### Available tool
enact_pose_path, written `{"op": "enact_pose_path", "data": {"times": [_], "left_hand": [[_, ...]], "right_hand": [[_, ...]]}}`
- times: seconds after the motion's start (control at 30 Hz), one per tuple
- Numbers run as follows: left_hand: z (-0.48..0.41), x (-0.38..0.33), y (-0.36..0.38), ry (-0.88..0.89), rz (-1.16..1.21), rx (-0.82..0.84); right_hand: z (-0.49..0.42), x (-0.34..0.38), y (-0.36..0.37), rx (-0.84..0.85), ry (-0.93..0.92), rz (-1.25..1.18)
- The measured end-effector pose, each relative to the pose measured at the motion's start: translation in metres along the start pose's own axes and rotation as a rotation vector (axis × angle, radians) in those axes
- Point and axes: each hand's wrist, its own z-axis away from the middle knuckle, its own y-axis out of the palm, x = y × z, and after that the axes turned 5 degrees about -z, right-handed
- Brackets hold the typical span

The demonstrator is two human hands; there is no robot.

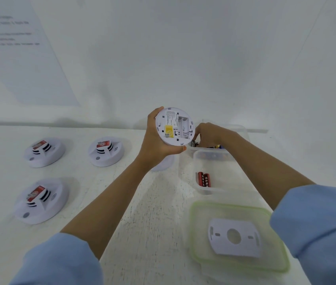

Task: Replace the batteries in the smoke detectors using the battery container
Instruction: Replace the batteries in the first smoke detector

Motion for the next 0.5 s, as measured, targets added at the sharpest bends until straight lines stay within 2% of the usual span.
{"op": "enact_pose_path", "data": {"times": [0.13, 0.4, 0.5], "left_hand": [[0.002, 0.001, 0.0, -0.004, -0.023, 0.013], [0.012, -0.007, -0.008, -0.01, -0.018, 0.012], [0.017, -0.013, -0.007, -0.001, 0.006, 0.022]], "right_hand": [[0.005, 0.001, 0.003, -0.047, -0.037, -0.046], [0.058, 0.002, -0.033, -0.319, -0.122, -0.683], [0.086, 0.017, -0.035, -0.293, -0.255, -0.695]]}}
